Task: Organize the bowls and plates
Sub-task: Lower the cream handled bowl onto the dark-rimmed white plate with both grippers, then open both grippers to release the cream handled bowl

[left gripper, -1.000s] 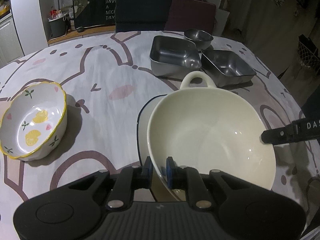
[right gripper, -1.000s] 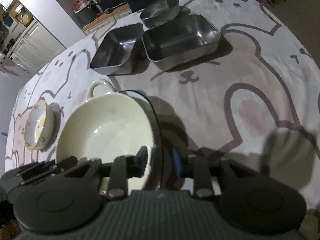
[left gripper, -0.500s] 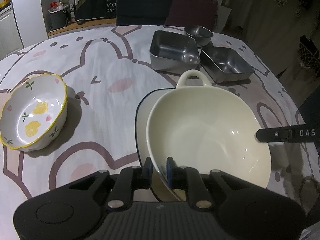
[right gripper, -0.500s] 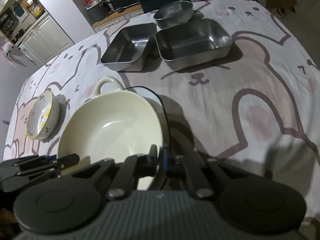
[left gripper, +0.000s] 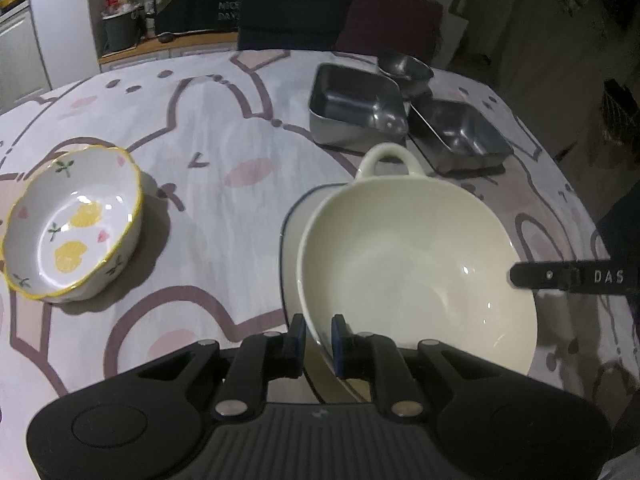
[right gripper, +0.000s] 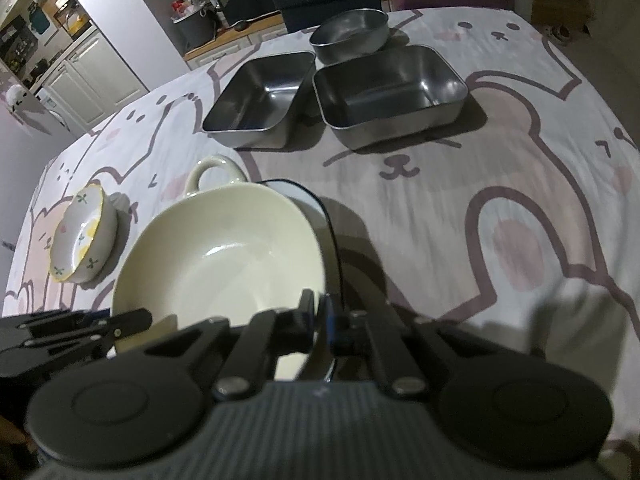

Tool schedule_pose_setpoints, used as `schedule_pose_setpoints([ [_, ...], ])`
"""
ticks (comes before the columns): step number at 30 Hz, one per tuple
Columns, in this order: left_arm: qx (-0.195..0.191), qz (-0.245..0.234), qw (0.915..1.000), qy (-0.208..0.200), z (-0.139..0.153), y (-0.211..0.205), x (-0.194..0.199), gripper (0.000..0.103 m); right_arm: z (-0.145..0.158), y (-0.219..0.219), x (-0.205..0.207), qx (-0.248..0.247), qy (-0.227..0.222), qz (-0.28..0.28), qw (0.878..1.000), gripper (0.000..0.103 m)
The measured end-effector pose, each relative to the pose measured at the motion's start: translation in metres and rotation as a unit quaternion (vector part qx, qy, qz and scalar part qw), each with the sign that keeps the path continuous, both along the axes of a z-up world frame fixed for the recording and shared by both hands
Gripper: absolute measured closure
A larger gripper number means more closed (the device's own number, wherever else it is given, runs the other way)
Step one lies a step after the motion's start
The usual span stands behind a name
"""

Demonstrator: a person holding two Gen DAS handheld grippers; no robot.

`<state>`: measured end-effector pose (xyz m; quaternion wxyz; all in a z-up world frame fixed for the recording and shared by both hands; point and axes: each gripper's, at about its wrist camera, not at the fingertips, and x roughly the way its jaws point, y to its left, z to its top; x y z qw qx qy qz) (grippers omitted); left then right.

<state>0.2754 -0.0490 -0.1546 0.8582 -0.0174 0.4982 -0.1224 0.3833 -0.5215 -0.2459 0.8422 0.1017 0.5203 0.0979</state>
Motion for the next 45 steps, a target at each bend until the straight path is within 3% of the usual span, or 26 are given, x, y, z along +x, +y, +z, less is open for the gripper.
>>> schedule_pose_setpoints([
  [4, -0.016, 0.007, 0.9998, -0.003, 0.007, 0.006, 0.0, 0.088, 0.001, 0.002, -0.001, -0.004, -0.002, -0.002, 1.0, 0.097],
  [10, 0.003, -0.006, 1.0, -0.005, 0.005, 0.0, -0.002, 0.091, 0.003, 0.004, -0.002, -0.008, -0.003, -0.001, 1.0, 0.097],
  [22, 0.006, -0.005, 1.0, -0.004, 0.005, 0.0, 0.0, 0.09, 0.004, 0.007, -0.002, -0.021, -0.01, 0.0, 1.0, 0.094],
  [23, 0.006, -0.004, 1.0, -0.002, 0.006, 0.0, -0.001, 0.087, 0.005, 0.007, -0.002, -0.024, -0.01, 0.007, 1.0, 0.092],
  [26, 0.009, -0.002, 1.0, 0.0, 0.008, 0.001, -0.004, 0.068, 0.01, 0.011, -0.005, -0.034, -0.017, 0.021, 0.999, 0.089],
  [29, 0.01, -0.002, 0.9999, -0.005, 0.012, 0.001, -0.009, 0.054, 0.016, 0.01, -0.01, -0.028, -0.025, 0.027, 0.999, 0.076],
  [31, 0.009, -0.003, 0.9999, -0.011, 0.015, 0.002, -0.013, 0.041, 0.021, 0.009, -0.014, -0.024, -0.032, 0.028, 0.999, 0.061],
  [33, 0.012, -0.002, 0.9998, -0.018, 0.019, 0.002, -0.018, 0.027, 0.025, 0.008, -0.018, -0.027, -0.04, 0.028, 0.998, 0.052],
  [36, 0.013, 0.001, 0.9996, -0.026, 0.025, 0.005, -0.025, 0.014, 0.03, 0.006, -0.026, -0.028, -0.049, 0.027, 0.998, 0.039],
  [43, 0.013, 0.009, 0.9988, -0.047, 0.038, 0.014, -0.042, 0.001, 0.043, 0.0, -0.044, -0.032, -0.076, 0.023, 0.996, 0.002],
  [45, 0.012, 0.01, 0.9985, -0.052, 0.042, 0.018, -0.047, 0.0, 0.047, -0.001, -0.051, -0.034, -0.085, 0.023, 0.995, 0.0],
])
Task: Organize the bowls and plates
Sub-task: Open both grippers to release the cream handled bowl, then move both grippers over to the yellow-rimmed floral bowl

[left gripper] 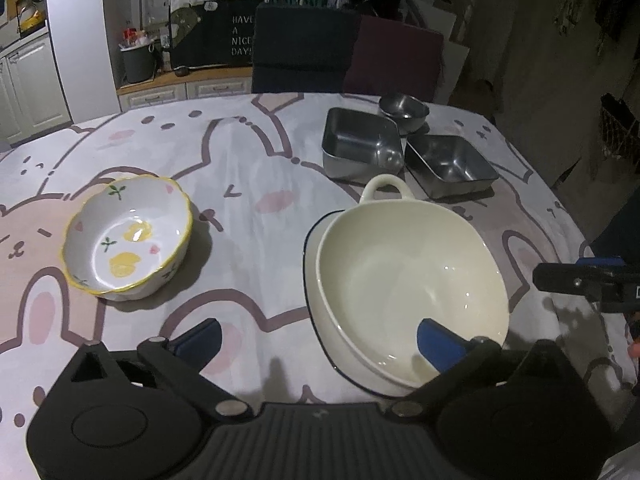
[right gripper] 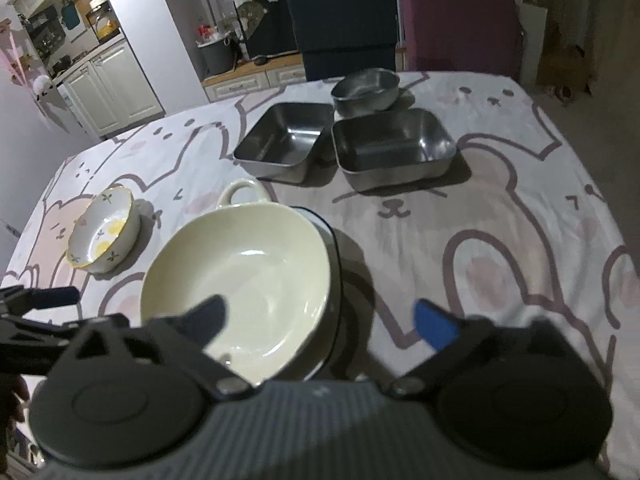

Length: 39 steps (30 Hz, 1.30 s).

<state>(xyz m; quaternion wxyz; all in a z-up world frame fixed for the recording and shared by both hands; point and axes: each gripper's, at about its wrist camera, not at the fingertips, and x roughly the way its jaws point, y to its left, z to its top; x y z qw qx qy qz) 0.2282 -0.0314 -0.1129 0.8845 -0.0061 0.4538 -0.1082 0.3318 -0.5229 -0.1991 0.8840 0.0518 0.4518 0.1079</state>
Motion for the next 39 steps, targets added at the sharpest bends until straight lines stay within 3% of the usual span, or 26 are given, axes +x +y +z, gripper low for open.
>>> schedule_pose_setpoints([
  [11, -0.008, 0.009, 0.9986, -0.052, 0.03, 0.029, -0.022, 0.0, 0.031, 0.005, -0.029, 0.014, -0.049, 0.008, 0.999, 0.0],
  [20, -0.015, 0.048, 0.9947, -0.09, 0.051, 0.074, -0.016, 0.0, 0.044, 0.04, -0.018, 0.027, -0.082, 0.035, 0.996, 0.0],
  [39, -0.005, 0.148, 0.9863, -0.073, 0.027, 0.155, 0.054, 0.0, 0.022, 0.136, 0.056, 0.04, -0.095, 0.101, 0.99, 0.0],
])
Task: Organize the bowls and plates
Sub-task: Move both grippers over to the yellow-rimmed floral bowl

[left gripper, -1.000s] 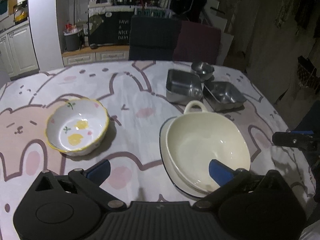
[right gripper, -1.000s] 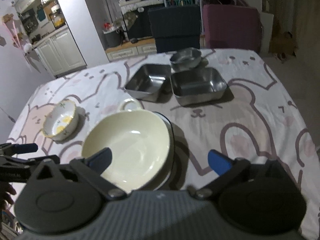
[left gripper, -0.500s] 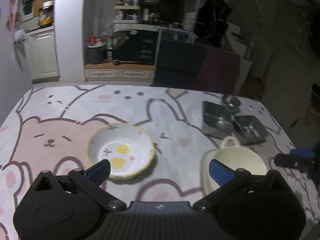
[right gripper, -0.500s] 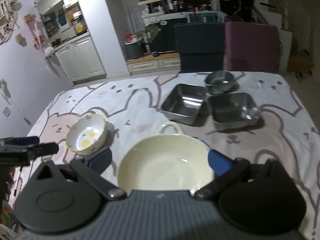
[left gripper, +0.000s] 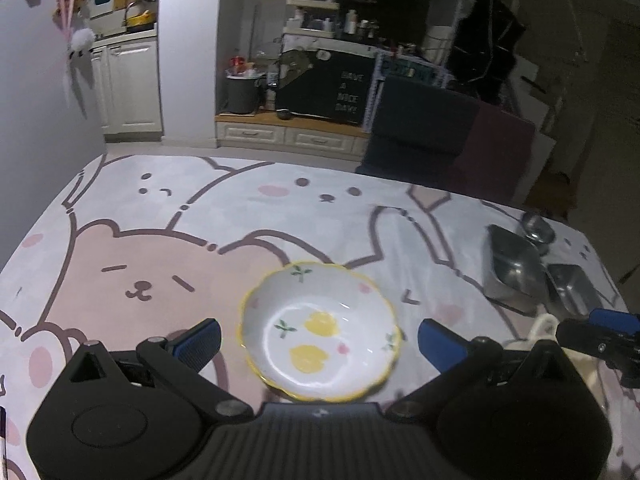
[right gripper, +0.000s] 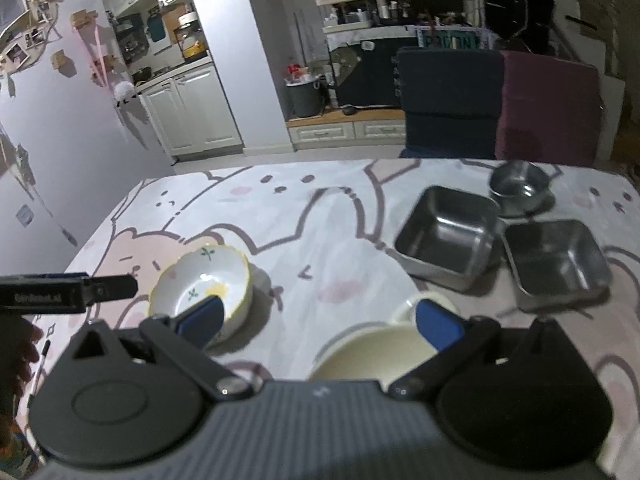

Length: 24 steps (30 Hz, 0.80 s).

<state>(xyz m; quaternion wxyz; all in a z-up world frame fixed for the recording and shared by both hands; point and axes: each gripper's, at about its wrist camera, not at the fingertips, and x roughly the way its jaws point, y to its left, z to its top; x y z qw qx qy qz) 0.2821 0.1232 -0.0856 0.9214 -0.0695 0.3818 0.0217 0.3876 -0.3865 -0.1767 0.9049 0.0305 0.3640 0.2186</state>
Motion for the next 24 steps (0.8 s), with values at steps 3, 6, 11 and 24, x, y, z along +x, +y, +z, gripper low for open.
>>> schedule_pose_setpoints([
  [3, 0.001, 0.005, 1.0, 0.006, -0.005, 0.009, 0.011, 0.0, -0.007, 0.017, 0.017, -0.002, -0.002, 0.005, 1.0, 0.0],
  [6, 0.006, 0.012, 0.9998, 0.011, -0.01, 0.018, 0.02, 0.0, -0.013, 0.028, 0.03, 0.003, 0.004, 0.004, 1.0, 0.0],
  [11, 0.017, 0.022, 0.9994, 0.023, -0.02, 0.032, 0.033, 0.0, -0.023, 0.053, 0.052, 0.009, 0.015, -0.003, 1.0, 0.0],
  [24, 0.005, 0.011, 0.9994, 0.034, -0.041, 0.059, 0.053, 0.0, -0.048, 0.111, 0.083, 0.006, 0.064, 0.093, 0.994, 0.002],
])
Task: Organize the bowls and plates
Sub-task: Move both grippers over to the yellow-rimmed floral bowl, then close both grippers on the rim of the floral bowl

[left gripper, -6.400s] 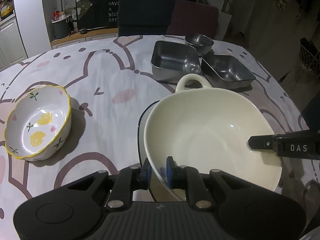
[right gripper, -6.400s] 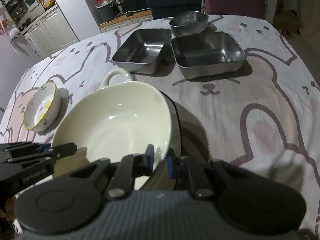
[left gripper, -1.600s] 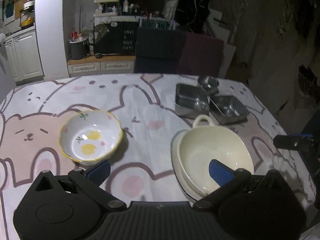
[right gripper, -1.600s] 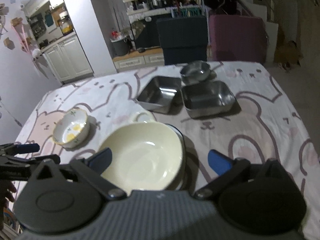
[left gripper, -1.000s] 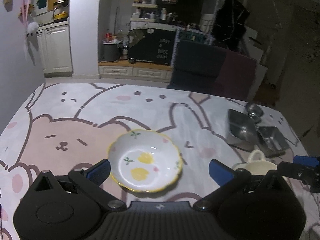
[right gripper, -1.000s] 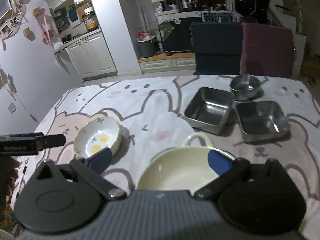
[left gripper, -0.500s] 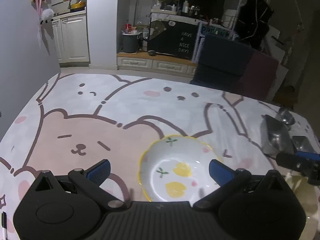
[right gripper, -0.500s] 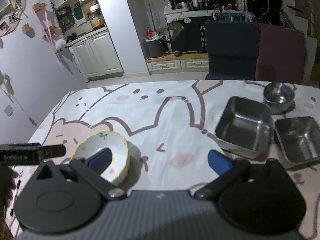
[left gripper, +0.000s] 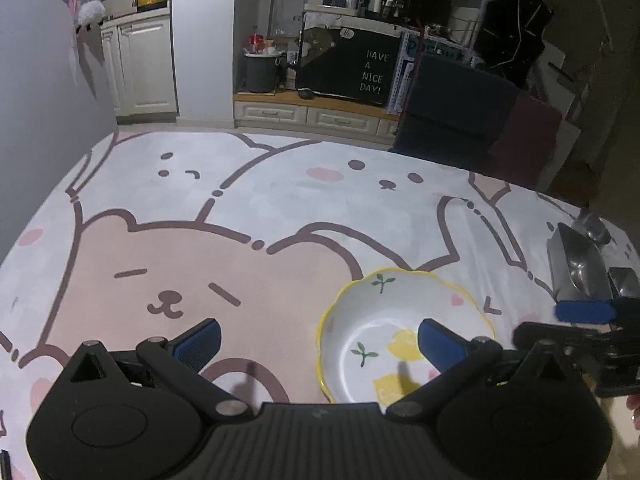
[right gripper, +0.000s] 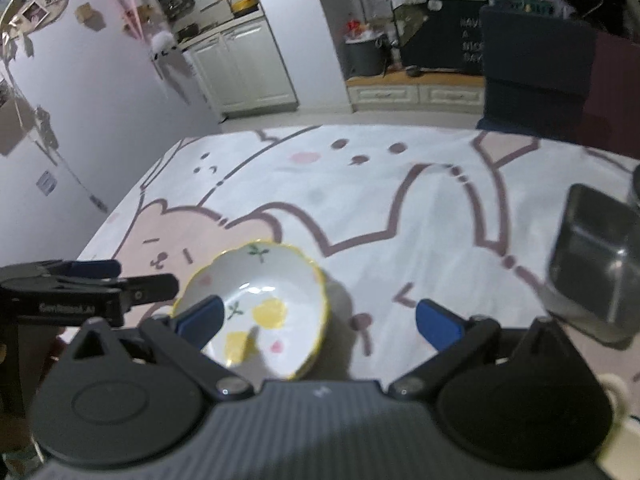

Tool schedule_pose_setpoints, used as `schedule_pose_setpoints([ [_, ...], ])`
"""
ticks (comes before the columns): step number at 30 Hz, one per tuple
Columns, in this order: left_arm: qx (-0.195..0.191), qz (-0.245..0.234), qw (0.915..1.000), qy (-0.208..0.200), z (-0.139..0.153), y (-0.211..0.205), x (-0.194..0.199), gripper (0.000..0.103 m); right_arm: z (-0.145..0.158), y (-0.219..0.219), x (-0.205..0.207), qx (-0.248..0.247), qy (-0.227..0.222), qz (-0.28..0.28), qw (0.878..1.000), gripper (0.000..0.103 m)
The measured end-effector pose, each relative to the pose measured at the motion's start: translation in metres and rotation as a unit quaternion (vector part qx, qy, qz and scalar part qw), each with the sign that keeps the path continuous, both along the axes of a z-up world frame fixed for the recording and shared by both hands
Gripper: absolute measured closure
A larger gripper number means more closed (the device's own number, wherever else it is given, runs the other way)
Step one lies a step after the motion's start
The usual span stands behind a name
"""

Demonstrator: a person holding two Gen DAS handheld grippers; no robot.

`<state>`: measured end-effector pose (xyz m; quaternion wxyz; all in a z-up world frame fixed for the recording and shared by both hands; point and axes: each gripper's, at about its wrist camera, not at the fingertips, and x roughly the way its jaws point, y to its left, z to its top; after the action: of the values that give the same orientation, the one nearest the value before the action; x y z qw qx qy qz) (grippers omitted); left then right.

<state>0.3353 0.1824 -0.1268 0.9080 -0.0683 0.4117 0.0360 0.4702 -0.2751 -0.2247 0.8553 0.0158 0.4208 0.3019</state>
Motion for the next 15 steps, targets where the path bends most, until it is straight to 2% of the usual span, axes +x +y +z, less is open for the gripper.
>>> schedule_pose_setpoints([
  [2, -0.003, 0.0, 1.0, 0.001, -0.002, 0.001, 0.002, 0.0, -0.002, 0.004, 0.003, -0.001, 0.01, 0.0, 1.0, 0.009],
  [4, -0.007, -0.002, 1.0, 0.002, -0.003, 0.002, 0.004, 0.0, -0.006, 0.008, 0.007, 0.0, 0.027, 0.0, 1.0, 0.02],
  [8, -0.037, 0.011, 0.9992, 0.004, -0.003, 0.01, 0.005, 0.0, -0.018, 0.013, 0.016, -0.014, 0.057, -0.018, 0.998, 0.036],
  [10, -0.046, 0.008, 0.9989, 0.002, -0.003, 0.013, 0.007, 0.004, -0.024, 0.014, 0.018, -0.013, 0.069, -0.028, 0.997, 0.048],
  [12, -0.048, 0.01, 0.9987, 0.01, -0.006, 0.015, 0.009, 0.021, -0.03, 0.012, 0.021, -0.005, 0.091, -0.037, 0.995, 0.058],
  [15, -0.045, 0.012, 0.9984, 0.032, -0.014, 0.016, 0.013, 0.039, -0.038, 0.015, 0.024, -0.005, 0.103, -0.039, 0.994, 0.074],
])
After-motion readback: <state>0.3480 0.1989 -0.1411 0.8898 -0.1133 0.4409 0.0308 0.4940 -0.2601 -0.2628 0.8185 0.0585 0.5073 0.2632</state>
